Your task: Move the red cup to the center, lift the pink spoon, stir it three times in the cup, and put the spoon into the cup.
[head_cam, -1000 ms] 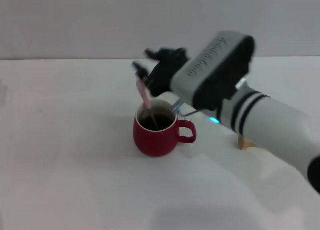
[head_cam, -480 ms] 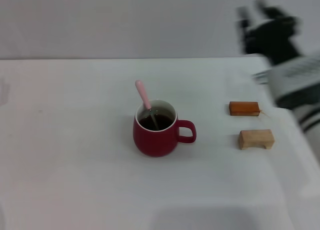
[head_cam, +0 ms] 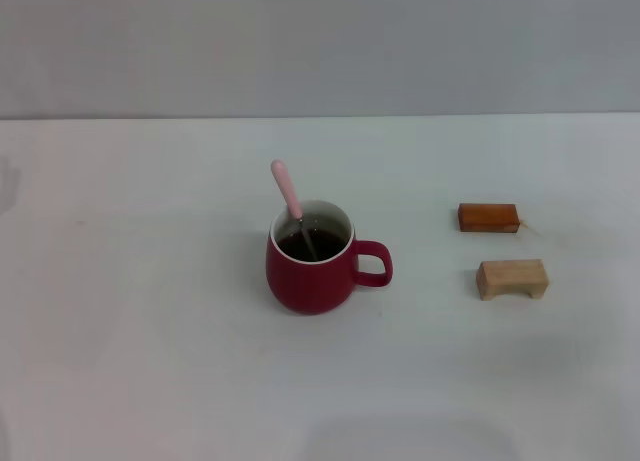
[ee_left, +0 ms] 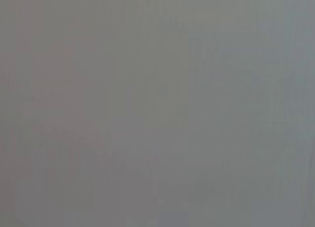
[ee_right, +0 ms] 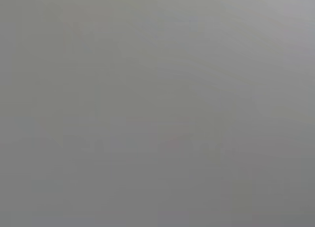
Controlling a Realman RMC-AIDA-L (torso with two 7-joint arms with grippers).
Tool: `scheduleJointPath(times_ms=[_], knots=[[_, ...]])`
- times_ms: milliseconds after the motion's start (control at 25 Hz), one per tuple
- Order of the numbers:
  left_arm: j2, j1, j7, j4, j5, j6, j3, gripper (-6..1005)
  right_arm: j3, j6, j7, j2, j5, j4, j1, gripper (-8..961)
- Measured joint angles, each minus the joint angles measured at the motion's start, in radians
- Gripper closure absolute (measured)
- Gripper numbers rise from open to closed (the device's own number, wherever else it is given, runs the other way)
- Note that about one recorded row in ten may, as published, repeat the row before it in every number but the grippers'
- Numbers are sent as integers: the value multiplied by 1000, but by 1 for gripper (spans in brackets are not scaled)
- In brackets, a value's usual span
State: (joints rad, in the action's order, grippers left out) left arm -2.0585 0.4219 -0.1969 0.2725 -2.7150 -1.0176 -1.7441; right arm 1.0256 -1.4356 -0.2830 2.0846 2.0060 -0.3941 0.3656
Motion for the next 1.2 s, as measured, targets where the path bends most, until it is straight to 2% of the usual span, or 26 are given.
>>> scheduleJointPath(times_ms=[80, 280, 1040, 1200], knots=[[0, 0, 8, -3, 0, -1, -6, 162, 37, -28, 114, 1, -27, 113, 14, 631], [1, 2, 12, -9, 0, 3, -24, 162, 42, -13, 152, -1, -139, 198, 18, 631], [4, -1, 40, -7, 1, -9, -38, 162, 38, 11, 164, -11, -140, 280, 18, 631], [1, 1, 49, -13, 0, -9, -38, 162, 29, 34, 165, -20, -140, 282, 19, 631]])
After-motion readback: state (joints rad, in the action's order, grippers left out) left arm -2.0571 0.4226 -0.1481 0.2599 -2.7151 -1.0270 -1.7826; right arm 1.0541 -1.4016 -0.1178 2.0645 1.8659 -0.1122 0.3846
